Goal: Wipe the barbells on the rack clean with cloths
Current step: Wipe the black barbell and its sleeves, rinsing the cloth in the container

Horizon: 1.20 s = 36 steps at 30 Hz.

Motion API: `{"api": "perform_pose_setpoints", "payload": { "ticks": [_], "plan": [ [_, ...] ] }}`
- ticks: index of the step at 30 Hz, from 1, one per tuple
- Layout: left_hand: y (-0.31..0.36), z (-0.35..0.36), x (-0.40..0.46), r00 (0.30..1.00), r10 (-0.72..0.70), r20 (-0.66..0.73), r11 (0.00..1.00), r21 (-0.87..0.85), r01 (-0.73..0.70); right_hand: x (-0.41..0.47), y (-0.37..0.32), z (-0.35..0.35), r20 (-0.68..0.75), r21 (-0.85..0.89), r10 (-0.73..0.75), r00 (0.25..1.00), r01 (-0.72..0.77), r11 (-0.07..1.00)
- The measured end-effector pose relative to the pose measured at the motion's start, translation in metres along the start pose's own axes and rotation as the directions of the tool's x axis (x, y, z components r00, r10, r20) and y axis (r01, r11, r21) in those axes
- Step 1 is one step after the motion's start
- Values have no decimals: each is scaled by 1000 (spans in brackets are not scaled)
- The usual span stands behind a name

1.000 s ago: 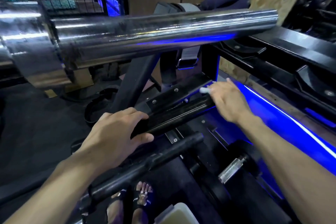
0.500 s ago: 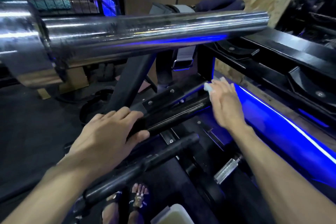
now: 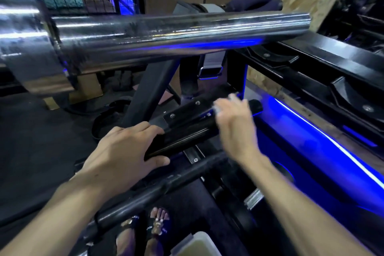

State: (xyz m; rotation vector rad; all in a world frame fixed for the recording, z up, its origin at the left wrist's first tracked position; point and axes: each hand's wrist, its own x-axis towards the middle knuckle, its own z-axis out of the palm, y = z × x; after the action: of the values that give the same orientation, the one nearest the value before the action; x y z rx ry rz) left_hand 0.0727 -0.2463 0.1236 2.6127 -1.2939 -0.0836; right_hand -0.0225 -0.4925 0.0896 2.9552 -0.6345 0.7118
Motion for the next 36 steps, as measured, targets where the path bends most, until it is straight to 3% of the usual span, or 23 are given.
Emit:
{"api": "perform_pose_setpoints", "payload": {
  "ticks": [2, 4, 5, 6, 8, 11, 14, 16, 18, 19, 20, 23, 26, 27, 29, 30, 32, 34, 36],
  "plan": [
    [1, 1, 0, 1000, 2, -15, 1000, 10, -2, -23, -50, -12, 45, 50, -275, 960, 273, 961],
    [0, 0, -1, 1000, 4, -21, 1000, 21, -4, -35, -64, -11, 55, 162, -410, 910, 397, 903],
    [-1, 1, -2, 1000, 0, -16, 1000, 19, 0, -29, -54, -10, 59, 112, -436, 898, 428, 897],
    [-1, 1, -3, 1000, -10, -14, 1000, 8, 10, -20, -35, -5, 82, 8, -432, 898, 433, 901],
    [-4, 1, -4, 1000, -19, -16, 1000, -13, 18, 2, 15, 0, 166, -96, -274, 947, 292, 951],
    [-1, 2, -3, 1000, -22, -12, 999, -38, 21, 12, 36, -9, 119, 0, -25, 993, 26, 1000],
    [0, 3, -2, 1000, -25, 15, 999, -44, 26, -9, -29, -2, 60, -55, -201, 978, 205, 977],
    [-4, 2, 0, 999, -20, 31, 999, -43, 22, -24, -59, 0, 75, 87, -355, 932, 348, 933],
    [-10, 2, 2, 999, -17, 47, 998, -52, 19, -18, -42, -8, 53, 94, -426, 903, 420, 903],
    [-12, 1, 3, 998, -18, 53, 998, -67, 22, -11, -25, -8, 36, 0, -430, 902, 431, 903],
    [-15, 0, 3, 998, -24, 58, 996, -89, 29, -4, 0, -1, 25, -55, -384, 923, 385, 921],
    [-17, -1, 3, 997, -13, 78, 991, -131, 23, 1, 77, 10, 26, -121, -67, 997, 70, 990],
    [-15, -5, 7, 993, 10, 120, 988, -157, 9, 7, 56, 11, -20, -28, 183, 983, -184, 983],
    [-15, -6, 8, 991, 8, 133, 987, -160, 13, 5, 34, 9, -59, -22, 139, 989, -140, 990],
    [-17, -8, 9, 988, 4, 156, 987, -158, 21, -13, -20, 0, -22, -34, -112, 993, 111, 993],
    [-18, -9, 10, 986, 6, 166, 988, -154, 20, -29, -36, 1, 22, -11, -250, 968, 251, 968],
    [-19, -10, 10, 982, 10, 191, 988, -154, 20, -39, -32, -1, 25, 39, -391, 920, 390, 920],
    [-21, -11, 12, 980, 14, 199, 987, -157, 17, -25, 8, 3, 30, -99, -375, 927, 376, 921],
    [-23, -12, 12, 978, 24, 208, 988, -155, 9, -5, 52, 6, 52, -153, -116, 992, 122, 981]
  ]
}}
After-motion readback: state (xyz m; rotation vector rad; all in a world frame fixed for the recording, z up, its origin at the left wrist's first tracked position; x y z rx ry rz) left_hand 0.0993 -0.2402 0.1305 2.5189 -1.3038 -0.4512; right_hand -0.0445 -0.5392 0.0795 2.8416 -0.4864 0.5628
